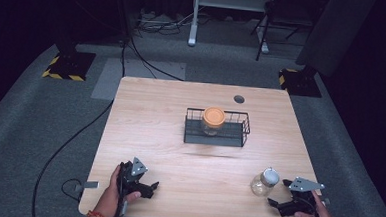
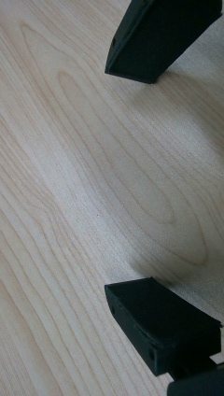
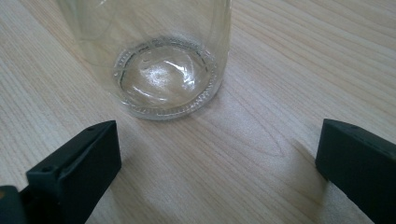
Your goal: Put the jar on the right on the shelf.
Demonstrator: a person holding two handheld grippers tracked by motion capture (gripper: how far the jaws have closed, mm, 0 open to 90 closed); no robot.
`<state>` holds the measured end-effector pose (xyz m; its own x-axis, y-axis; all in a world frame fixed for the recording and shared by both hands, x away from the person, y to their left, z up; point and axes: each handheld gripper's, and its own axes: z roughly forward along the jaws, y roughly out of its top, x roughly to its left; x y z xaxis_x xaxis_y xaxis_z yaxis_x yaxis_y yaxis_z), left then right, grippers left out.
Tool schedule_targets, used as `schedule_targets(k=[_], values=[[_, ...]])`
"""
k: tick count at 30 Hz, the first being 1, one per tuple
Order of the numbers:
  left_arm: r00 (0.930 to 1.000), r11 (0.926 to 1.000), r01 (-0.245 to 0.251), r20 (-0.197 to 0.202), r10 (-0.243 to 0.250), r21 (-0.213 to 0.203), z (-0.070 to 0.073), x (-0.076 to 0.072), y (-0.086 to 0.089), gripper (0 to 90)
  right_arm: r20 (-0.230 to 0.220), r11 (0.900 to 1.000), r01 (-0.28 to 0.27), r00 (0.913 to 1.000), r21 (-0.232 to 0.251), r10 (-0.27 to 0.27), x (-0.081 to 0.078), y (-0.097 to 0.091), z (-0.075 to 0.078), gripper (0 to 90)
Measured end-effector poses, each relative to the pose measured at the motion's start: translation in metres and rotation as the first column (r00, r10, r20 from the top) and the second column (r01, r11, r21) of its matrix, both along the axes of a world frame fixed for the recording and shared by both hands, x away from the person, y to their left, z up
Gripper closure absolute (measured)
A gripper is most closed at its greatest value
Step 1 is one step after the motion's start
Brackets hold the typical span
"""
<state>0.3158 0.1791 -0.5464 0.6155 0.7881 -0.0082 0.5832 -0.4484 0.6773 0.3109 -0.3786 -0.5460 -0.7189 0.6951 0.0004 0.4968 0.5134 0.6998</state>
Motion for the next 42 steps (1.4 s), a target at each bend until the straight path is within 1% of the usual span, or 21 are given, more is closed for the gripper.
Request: schedule_targets(k=[6, 7, 9, 11, 16, 24, 31, 42], values=[[1.0, 1.0, 0.0, 0.0, 0.0, 0.0, 0.0, 0.0, 0.0, 0.0, -0.016, 0.9996, -0.002, 0.9999, -0.029, 0.001, -0.001, 0.002, 0.004, 2.8], [1.0, 1.0, 0.0, 0.0, 0.0, 0.0, 0.0, 0.0, 0.0, 0.0, -0.017, 0.9996, -0.003, 0.9998, -0.028, 0.002, -0.001, 0.002, 0.004, 2.9], [1.0, 1.0, 0.001, 0.0, -0.001, 0.002, 0.0, 0.0, 0.0, 0.0, -0.018, 0.9994, -0.015, 0.9997, -0.032, 0.015, -0.002, 0.004, 0.006, 2.6], [1.0, 1.0, 0.0, 0.0, 0.0, 0.0, 0.0, 0.0, 0.0, 0.0, -0.011, 0.9991, -0.014, 0.9998, -0.039, 0.014, -0.002, 0.006, 0.008, 2.9], [1.0, 1.0, 0.0, 0.0, 0.0, 0.0, 0.0, 0.0, 0.0, 0.0, 0.002, 0.999, -0.035, 0.9994, -0.028, 0.035, -0.005, 0.01, 0.016, 2.8], [1.0, 1.0, -0.001, 0.0, 0.001, -0.001, 0.0, 0.0, 0.0, 0.0, 0.03, 0.9983, -0.047, 0.9984, -0.034, 0.048, -0.008, 0.016, 0.027, 2.8], [1.0, 1.0, 0.0, 0.0, 0.0, 0.0, 0.0, 0.0, 0.0, 0.0, 0.04, 0.9977, -0.058, 0.9974, -0.035, 0.059, -0.009, 0.019, 0.032, 2.8], [1.0, 1.0, 0.001, 0.0, -0.001, 0.002, 0.0, 0.0, 0.0, 0.0, 0.076, 0.9984, -0.049, 0.9958, -0.026, 0.051, -0.008, 0.022, 0.045, 3.9]])
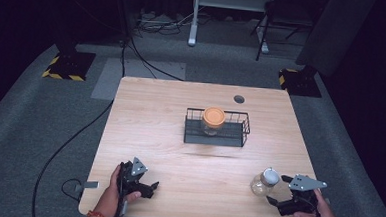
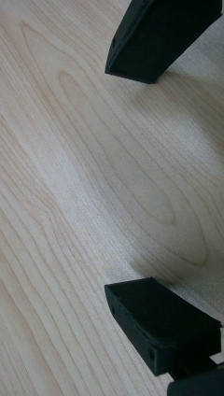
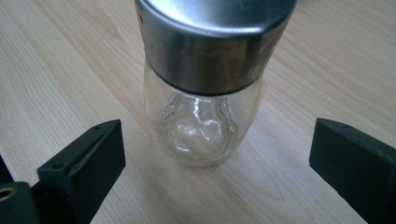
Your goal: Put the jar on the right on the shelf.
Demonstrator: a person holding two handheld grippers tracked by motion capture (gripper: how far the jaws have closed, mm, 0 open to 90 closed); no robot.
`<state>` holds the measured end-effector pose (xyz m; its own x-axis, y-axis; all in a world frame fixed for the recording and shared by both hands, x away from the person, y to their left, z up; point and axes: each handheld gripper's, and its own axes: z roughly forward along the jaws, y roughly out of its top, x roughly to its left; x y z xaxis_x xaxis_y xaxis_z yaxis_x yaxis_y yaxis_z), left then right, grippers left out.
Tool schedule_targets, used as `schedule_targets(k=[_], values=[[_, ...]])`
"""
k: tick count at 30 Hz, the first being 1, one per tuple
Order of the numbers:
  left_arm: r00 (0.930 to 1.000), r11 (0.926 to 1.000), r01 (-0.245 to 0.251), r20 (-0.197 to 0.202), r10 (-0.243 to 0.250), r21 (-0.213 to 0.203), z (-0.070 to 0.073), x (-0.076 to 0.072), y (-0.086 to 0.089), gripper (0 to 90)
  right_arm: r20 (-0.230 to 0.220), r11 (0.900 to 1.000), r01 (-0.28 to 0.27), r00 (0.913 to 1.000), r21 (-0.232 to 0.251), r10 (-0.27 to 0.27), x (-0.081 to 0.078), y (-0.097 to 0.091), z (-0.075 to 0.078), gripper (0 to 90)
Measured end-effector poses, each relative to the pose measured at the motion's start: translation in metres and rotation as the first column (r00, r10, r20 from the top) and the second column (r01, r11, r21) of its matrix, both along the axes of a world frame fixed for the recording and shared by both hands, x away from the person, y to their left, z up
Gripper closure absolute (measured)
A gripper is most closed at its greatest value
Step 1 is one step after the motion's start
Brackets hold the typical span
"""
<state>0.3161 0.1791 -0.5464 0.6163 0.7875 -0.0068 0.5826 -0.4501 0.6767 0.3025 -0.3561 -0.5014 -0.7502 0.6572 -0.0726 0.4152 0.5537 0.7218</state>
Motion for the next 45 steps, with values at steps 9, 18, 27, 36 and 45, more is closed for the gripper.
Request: schedule_targets(k=[9, 18, 27, 36, 45], values=[[1.0, 1.0, -0.001, 0.0, 0.001, -0.001, 0.0, 0.0, 0.0, 0.0, 0.018, 1.0, 0.0, 0.9998, 0.005, 0.0, 0.003, 0.007, 0.004, 4.9], [1.0, 1.0, -0.002, 0.0, 0.002, -0.001, 0.0, 0.0, 0.0, 0.0, 0.031, 0.9984, 0.007, 0.9995, 0.055, -0.009, 0.007, 0.015, 0.01, 8.9], [1.0, 1.0, -0.002, 0.0, 0.002, -0.001, 0.0, 0.0, 0.0, 0.0, 0.023, 0.9852, 0.035, 0.999, 0.167, -0.04, 0.008, 0.017, 0.008, 15.9], [1.0, 1.0, -0.002, 0.0, 0.002, -0.001, 0.0, 0.0, 0.0, 0.0, 0.05, 0.9719, 0.062, 0.9959, 0.227, -0.076, 0.009, 0.016, 0.008, 34.9], [1.0, 1.0, 0.0, 0.0, 0.0, 0.0, 0.0, 0.0, 0.0, 0.0, 0.101, 0.9734, 0.053, 0.9919, 0.223, -0.078, 0.006, 0.018, 0.01, 39.2]])
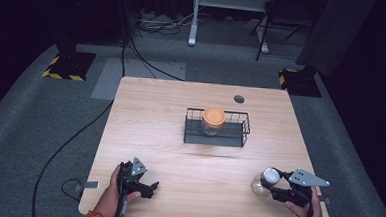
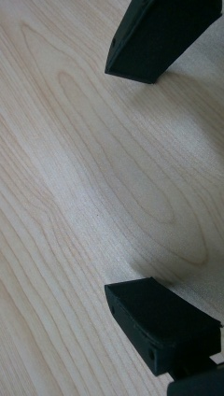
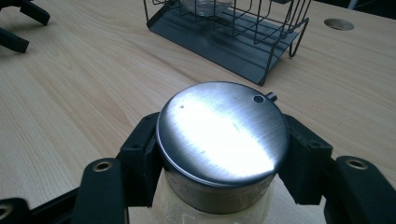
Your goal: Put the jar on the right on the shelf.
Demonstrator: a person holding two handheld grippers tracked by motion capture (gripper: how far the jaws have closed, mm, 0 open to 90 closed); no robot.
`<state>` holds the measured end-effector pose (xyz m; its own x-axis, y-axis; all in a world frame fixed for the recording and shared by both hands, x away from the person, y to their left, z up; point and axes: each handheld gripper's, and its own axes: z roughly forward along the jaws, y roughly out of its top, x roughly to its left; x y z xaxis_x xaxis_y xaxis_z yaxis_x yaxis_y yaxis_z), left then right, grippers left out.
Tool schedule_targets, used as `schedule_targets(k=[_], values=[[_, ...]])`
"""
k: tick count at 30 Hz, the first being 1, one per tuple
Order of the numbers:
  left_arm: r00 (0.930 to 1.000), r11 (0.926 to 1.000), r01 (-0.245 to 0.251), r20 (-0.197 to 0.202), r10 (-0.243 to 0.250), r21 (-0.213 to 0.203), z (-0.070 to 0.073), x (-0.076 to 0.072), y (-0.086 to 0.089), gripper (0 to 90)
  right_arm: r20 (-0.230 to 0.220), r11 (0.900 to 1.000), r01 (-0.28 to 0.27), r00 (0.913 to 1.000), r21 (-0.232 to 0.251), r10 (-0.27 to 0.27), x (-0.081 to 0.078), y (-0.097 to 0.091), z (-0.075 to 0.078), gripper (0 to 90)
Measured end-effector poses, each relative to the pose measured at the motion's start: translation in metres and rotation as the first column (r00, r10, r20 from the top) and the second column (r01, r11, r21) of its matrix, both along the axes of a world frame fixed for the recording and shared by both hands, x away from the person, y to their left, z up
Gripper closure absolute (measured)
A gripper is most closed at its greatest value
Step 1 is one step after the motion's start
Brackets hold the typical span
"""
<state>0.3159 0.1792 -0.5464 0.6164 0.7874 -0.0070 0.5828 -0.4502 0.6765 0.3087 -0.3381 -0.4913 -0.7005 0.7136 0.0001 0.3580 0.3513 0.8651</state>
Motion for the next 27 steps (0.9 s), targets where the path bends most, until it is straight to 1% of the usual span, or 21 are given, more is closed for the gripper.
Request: schedule_targets(k=[7, 11, 14, 16, 20, 27], values=[[1.0, 1.0, 0.0, 0.0, 0.0, 0.0, 0.0, 0.0, 0.0, 0.0, 0.01, 1.0, 0.005, 0.9999, -0.008, -0.005, -0.0005, 0.0019, 0.001, 39.4], [1.0, 1.0, 0.0, 0.0, 0.0, -0.002, -0.0001, -0.0003, 0.0001, 0.0, 0.016, 0.9999, 0.008, 0.9998, 0.008, -0.008, -0.0012, 0.0026, 0.0049, 39.4], [1.0, 1.0, 0.0, 0.0, 0.0, -0.002, -0.0001, -0.0003, 0.0001, 0.0, 0.024, 0.9999, 0.012, 0.9996, -0.006, -0.012, -0.0013, 0.004, 0.0063, 39.4], [1.0, 1.0, 0.0, 0.0, 0.0, -0.002, -0.0001, -0.0003, 0.0001, 0.0, 0.019, 0.9999, 0.013, 0.9997, -0.006, -0.013, -0.0006, 0.0045, 0.0066, 39.4], [1.0, 1.0, 0.0, 0.0, 0.0, -0.002, -0.0001, -0.0003, 0.0001, 0.0, 0.025, 0.9997, 0.014, 0.9996, -0.022, -0.014, 0.0011, 0.0061, 0.0085, 39.4], [1.0, 1.0, 0.0, -0.001, 0.0, -0.002, -0.0001, -0.0003, 0.0, 0.0, 0.017, 0.9995, 0.019, 0.9997, -0.024, -0.018, 0.0038, 0.007, 0.0097, 39.4]])
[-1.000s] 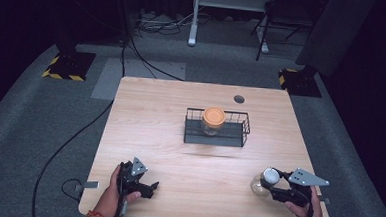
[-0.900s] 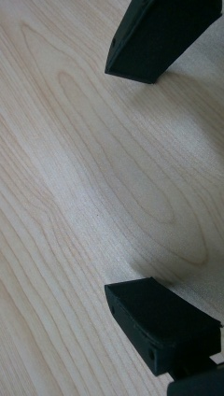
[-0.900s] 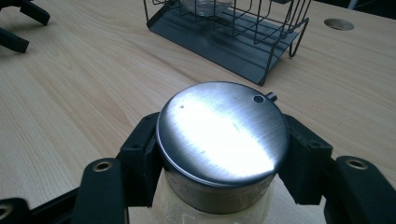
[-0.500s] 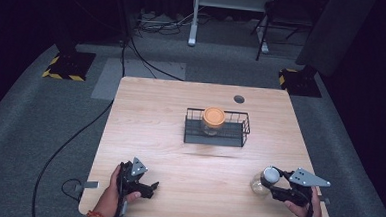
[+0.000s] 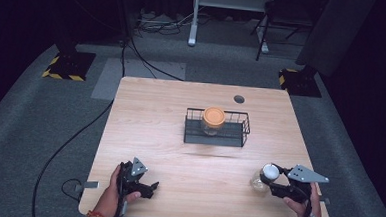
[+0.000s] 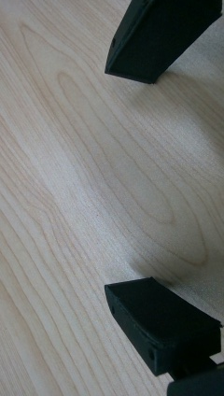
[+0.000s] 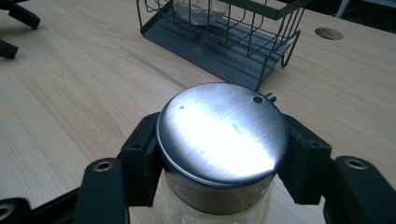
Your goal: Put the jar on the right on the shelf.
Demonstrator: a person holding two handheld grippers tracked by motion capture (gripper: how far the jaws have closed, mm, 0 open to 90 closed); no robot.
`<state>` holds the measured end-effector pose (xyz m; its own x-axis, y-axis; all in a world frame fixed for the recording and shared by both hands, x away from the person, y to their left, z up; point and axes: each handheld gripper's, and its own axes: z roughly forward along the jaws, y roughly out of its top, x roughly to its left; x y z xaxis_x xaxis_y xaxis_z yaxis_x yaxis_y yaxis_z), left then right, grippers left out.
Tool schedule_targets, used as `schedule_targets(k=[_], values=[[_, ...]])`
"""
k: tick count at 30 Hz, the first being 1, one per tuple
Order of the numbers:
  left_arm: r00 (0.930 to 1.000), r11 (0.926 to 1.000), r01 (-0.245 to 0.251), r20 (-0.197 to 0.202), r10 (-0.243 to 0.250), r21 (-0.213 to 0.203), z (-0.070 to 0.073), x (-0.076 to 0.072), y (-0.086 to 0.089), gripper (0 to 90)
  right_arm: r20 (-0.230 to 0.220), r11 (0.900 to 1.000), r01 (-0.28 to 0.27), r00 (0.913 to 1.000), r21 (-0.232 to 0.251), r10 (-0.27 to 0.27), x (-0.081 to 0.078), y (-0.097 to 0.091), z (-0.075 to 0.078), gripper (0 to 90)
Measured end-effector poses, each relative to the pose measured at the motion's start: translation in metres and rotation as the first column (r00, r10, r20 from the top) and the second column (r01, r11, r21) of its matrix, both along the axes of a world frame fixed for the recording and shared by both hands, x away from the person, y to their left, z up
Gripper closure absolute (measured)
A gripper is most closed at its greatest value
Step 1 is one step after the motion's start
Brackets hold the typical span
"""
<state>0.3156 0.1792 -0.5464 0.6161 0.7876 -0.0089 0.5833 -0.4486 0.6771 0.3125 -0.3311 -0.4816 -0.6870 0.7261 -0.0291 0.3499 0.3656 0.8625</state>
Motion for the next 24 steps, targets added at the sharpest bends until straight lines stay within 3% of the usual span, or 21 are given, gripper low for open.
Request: schedule_targets(k=[13, 24], values=[[1.0, 1.0, 0.0, 0.0, 0.0, 0.0, 0.0, 0.0, 0.0, 0.0, 0.017, 1.0, -0.004, 0.9999, 0.003, 0.004, 0.014, 0.009, 0.025, 39.5], [1.0, 1.0, 0.0, 0.0, 0.0, 0.0, 0.0, 0.0, 0.0, 0.0, 0.045, 0.9999, -0.015, 0.9989, 0.004, 0.014, 0.03, 0.012, 0.055, 39.4]])
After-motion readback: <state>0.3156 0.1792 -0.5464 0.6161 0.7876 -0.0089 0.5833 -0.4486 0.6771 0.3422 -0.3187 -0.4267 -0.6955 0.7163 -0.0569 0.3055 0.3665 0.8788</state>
